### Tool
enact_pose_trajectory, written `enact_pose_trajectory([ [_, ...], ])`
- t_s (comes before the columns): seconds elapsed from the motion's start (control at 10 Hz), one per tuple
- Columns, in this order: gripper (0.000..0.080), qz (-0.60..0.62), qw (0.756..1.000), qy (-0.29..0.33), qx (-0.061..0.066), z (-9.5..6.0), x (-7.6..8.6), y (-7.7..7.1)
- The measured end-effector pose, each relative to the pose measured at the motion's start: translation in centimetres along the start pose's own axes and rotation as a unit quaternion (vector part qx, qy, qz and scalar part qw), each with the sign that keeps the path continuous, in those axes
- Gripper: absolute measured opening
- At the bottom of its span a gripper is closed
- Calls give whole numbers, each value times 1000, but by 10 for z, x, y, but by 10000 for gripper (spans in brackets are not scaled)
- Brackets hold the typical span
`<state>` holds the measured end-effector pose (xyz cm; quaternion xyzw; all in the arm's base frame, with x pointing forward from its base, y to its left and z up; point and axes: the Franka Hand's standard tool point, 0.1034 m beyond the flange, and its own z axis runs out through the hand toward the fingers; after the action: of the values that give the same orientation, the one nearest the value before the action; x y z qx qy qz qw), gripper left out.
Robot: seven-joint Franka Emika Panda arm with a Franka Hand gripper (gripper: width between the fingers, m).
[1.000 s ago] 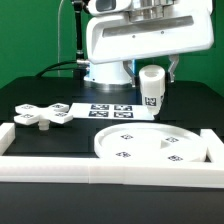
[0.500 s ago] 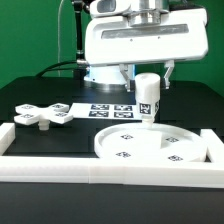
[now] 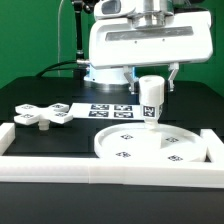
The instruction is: Assemble round table
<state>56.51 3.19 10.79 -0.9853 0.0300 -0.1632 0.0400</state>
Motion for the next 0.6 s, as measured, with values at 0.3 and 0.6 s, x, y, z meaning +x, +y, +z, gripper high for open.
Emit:
enact_pose_trajectory([
  [0.3, 409, -4, 1000, 26, -8, 3, -2, 1],
  [0.6, 409, -5, 1000, 23, -8, 8, -5, 0],
])
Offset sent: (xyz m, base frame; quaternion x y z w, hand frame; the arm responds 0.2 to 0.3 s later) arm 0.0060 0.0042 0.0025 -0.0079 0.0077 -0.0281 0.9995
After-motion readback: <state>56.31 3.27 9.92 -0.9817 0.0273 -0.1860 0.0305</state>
